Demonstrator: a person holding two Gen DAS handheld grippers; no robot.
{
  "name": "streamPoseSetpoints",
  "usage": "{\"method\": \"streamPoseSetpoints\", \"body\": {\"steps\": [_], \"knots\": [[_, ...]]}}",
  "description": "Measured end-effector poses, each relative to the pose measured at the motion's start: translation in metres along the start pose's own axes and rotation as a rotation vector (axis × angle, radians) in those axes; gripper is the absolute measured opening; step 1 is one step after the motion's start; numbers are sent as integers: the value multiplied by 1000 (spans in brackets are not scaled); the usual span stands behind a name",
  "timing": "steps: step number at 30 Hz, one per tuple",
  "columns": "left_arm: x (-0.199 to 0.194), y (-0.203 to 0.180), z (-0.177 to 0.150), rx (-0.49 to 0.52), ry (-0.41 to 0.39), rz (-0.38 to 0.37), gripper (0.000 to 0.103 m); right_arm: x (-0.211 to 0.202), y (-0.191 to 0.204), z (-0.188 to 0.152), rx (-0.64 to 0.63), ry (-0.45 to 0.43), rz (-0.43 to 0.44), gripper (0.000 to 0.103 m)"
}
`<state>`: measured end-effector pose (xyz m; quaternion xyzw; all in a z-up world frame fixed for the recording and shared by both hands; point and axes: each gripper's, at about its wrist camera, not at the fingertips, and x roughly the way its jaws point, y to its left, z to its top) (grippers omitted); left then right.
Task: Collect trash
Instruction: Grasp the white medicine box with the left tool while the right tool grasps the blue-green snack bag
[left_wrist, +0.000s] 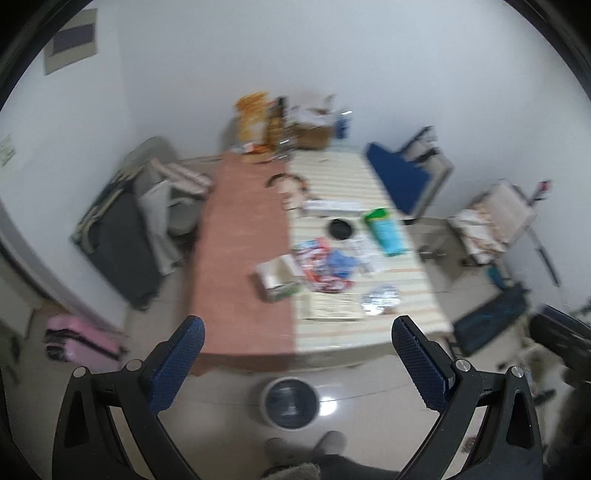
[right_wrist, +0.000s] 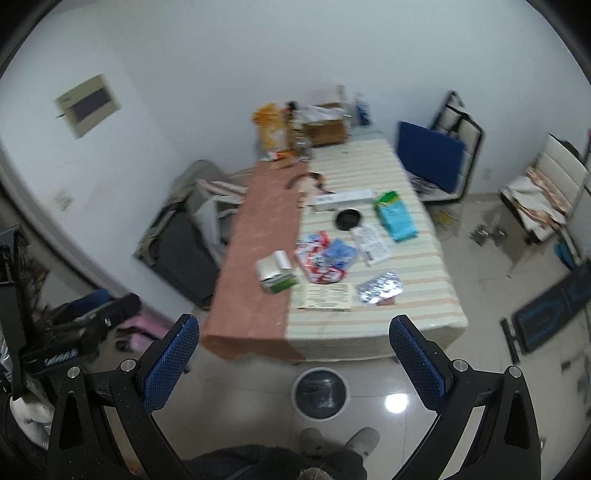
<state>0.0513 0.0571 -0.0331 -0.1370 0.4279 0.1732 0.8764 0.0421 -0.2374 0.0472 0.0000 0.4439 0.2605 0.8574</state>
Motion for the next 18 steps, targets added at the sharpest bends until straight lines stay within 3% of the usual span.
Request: {"method": "streamPoseSetpoints", "body": {"steps": [3, 8, 15, 18], "knots": [[53, 21, 6, -82, 70, 43, 103, 33, -14, 10, 63, 13, -64, 103], [153, 41, 16, -242, 254, 55, 103, 115, -64, 40, 172, 114, -159, 103], [263, 35, 30, -378, 387, 131, 103, 251, -128, 110, 151, 229, -258, 103], [306, 34, 36, -432, 455, 171, 103, 328, -162, 150, 125, 304, -285, 103]]}}
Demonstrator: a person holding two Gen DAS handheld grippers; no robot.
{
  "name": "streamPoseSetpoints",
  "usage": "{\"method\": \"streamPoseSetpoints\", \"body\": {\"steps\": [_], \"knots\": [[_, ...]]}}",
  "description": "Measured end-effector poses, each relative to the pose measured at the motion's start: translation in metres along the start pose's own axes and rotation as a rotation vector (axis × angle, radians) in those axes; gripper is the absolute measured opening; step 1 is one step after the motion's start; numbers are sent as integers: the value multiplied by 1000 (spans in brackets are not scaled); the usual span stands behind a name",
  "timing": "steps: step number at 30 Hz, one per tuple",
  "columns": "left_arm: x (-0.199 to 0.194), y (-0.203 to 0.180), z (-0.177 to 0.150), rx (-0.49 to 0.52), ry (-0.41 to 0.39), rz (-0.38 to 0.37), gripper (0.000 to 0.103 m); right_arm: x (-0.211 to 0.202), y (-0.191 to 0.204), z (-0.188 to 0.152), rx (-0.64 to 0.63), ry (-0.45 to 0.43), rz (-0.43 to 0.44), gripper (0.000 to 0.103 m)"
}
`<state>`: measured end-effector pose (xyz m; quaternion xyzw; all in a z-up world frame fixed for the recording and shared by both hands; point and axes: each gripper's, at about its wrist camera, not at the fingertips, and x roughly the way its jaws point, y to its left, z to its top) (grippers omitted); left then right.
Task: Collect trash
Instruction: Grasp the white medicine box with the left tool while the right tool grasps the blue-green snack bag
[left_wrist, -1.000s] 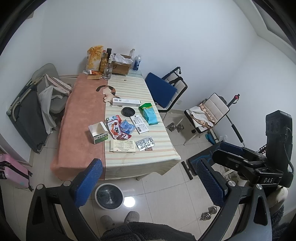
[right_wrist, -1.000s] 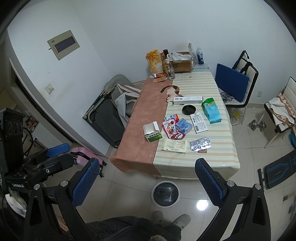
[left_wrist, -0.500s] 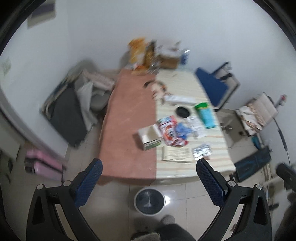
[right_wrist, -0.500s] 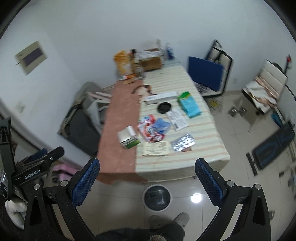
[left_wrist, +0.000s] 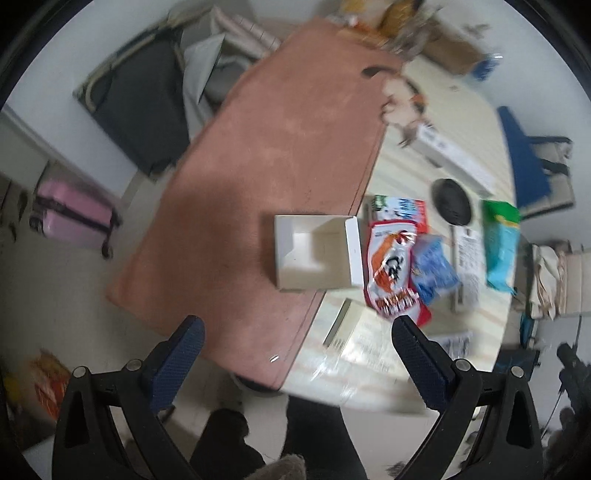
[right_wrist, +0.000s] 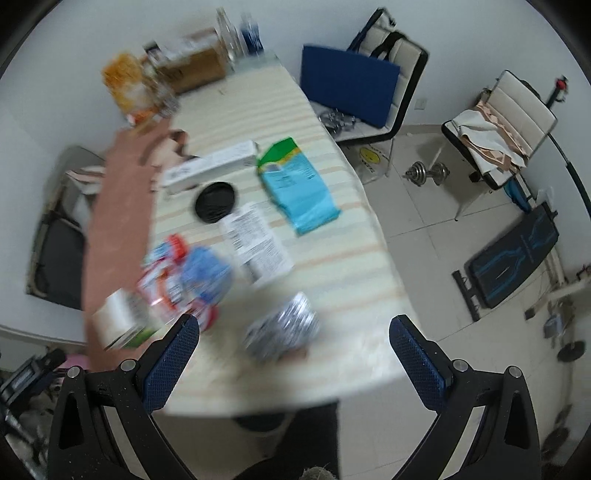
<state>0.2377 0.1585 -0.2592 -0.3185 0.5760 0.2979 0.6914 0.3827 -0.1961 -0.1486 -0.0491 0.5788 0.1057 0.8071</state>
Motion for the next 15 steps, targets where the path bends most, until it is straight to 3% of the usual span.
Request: {"method": "streamPoseSetpoints", "body": {"steps": [5, 10, 15], "knots": [[46, -19, 29, -37, 65, 60, 103, 111, 6, 88, -79, 106, -61, 103], [90, -21, 44, -78, 146, 156, 103, 186, 21, 128, -154, 172, -88, 103], [112, -16, 52, -99, 200, 184, 103, 238, 37, 157, -192, 206, -79, 103]]}}
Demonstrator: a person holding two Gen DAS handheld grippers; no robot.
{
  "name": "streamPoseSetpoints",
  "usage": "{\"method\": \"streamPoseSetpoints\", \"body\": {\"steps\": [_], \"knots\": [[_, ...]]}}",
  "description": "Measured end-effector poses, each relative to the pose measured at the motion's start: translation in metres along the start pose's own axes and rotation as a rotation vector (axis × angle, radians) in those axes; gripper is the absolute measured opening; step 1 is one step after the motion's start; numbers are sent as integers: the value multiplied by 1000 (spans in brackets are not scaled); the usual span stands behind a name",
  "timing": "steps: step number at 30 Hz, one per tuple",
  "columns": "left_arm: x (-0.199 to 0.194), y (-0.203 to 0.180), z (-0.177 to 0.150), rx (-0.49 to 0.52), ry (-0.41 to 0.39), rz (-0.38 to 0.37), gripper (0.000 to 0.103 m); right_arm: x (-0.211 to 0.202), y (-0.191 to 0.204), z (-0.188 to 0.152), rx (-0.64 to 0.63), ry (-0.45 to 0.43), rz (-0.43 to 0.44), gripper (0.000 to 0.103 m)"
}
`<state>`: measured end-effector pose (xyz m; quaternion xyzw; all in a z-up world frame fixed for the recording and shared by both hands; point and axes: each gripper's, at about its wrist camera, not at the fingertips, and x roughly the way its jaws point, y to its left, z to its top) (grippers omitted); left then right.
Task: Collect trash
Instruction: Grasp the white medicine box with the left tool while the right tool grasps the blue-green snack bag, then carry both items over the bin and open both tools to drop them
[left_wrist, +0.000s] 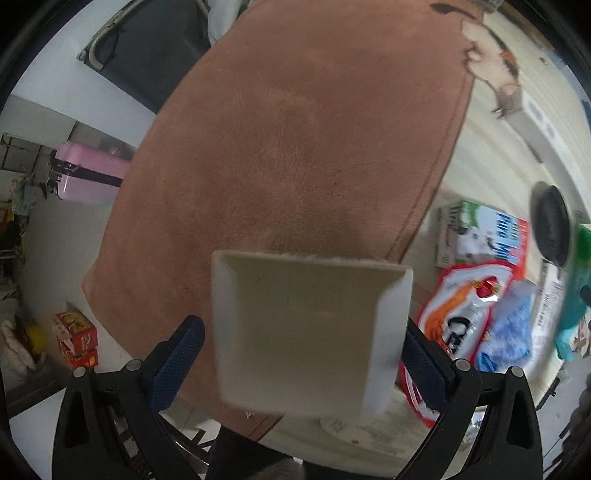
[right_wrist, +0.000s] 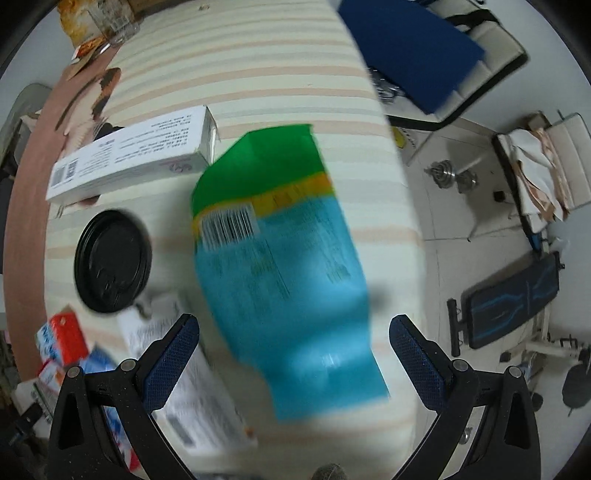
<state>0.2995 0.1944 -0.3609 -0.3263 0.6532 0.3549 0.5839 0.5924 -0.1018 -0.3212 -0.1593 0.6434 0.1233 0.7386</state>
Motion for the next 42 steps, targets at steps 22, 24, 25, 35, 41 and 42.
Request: {"method": "streamPoseSetpoints", "body": {"steps": [22, 24, 25, 35, 41, 42], "knots": [[-112, -4, -30, 125, -216, -61, 88, -48, 6, -38, 36, -68, 125, 84], [-128, 0, -39, 147, -248, -78, 88, -69, 16, -58, 37, -91, 151, 84], [-135, 4, -46, 158, -265, -87, 88, -80, 25, -69, 35, -101, 164, 84], [-174, 48, -125, 334, -413, -241, 88, -171, 76, -205, 72, -230, 250, 84], [-165, 88, -178, 473, -444, -297, 88, -196, 104, -322, 148, -266, 253, 84], [-160, 87, -180, 486, -434, -293, 88, -194, 108, -341, 159, -256, 252, 84]]}}
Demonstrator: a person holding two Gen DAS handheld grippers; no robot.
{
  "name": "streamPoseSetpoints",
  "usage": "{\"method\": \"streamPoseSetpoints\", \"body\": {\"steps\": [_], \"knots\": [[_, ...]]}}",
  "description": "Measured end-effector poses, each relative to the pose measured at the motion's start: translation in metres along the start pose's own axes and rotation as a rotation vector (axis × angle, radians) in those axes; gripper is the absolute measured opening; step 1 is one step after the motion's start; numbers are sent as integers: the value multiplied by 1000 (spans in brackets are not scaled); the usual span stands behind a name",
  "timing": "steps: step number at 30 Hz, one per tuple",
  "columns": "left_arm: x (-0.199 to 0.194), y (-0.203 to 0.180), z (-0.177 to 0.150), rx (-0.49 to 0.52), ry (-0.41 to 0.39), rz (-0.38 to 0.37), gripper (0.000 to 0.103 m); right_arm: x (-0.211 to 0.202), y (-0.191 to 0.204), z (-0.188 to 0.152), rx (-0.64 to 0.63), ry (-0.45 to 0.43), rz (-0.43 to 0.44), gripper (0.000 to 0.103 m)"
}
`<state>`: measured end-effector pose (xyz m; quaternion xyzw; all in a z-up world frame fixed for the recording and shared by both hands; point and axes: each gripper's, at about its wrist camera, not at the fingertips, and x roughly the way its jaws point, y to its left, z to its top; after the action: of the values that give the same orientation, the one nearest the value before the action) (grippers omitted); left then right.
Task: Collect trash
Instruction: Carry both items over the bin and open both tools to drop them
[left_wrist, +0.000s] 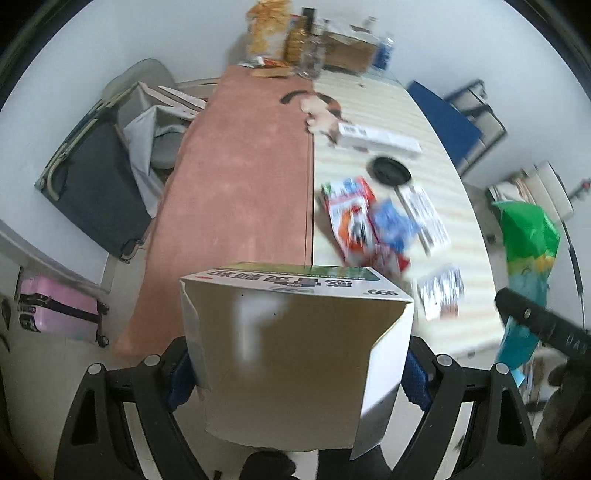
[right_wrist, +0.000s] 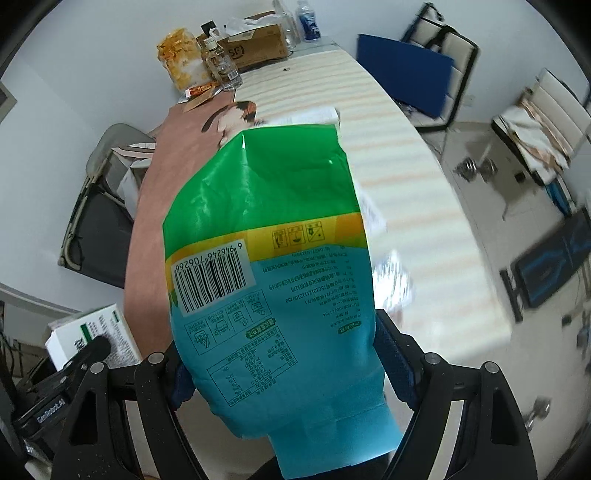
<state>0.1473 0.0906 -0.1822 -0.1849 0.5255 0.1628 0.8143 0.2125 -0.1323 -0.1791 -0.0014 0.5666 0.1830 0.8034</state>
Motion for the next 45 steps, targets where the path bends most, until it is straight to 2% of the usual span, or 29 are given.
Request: {"method": "streamPoseSetpoints", "body": {"steps": [4, 6, 10, 12, 17, 23, 26, 27, 29, 30, 34, 37, 41, 45], "knots": [[10, 7, -40, 24, 85, -20, 88, 7, -4, -85, 52, 94, 10, 84], [23, 8, -66, 31, 141, -36, 88, 21, -9, -131, 79, 161, 15, 84], [68, 9, -122, 38, 257, -38, 88, 66, -30, -203, 124, 288, 30, 84], [99, 13, -151, 24, 314, -35, 88, 104, -45, -240, 145, 357, 33, 84], [205, 25, -212, -18, 419, -34, 88, 214, -81, -304, 181, 476, 50, 84], [333, 56, -258, -102, 513, -69, 89, 344, -107, -343, 192, 550, 58, 84], [382, 71, -273, -137, 549, -85, 92, 400, -114, -360, 195, 587, 71, 84], [392, 76, -275, -146, 555, -86, 100, 412, -116, -363, 193, 599, 75, 85], [409, 84, -283, -164, 562, -81, 103, 440, -117, -372, 196, 624, 95, 87], [414, 88, -286, -166, 562, -67, 103, 451, -116, -374, 196, 631, 111, 92], [416, 98, -293, -146, 550, 5, 103, 467, -114, -376, 185, 625, 105, 103], [407, 107, -295, -106, 507, 69, 103, 466, -114, -368, 168, 608, 76, 103], [386, 108, -297, -65, 478, 156, 103, 461, -106, -359, 98, 568, -27, 103], [370, 102, -300, -43, 475, 186, 103, 442, -101, -345, 47, 538, -122, 103]]}}
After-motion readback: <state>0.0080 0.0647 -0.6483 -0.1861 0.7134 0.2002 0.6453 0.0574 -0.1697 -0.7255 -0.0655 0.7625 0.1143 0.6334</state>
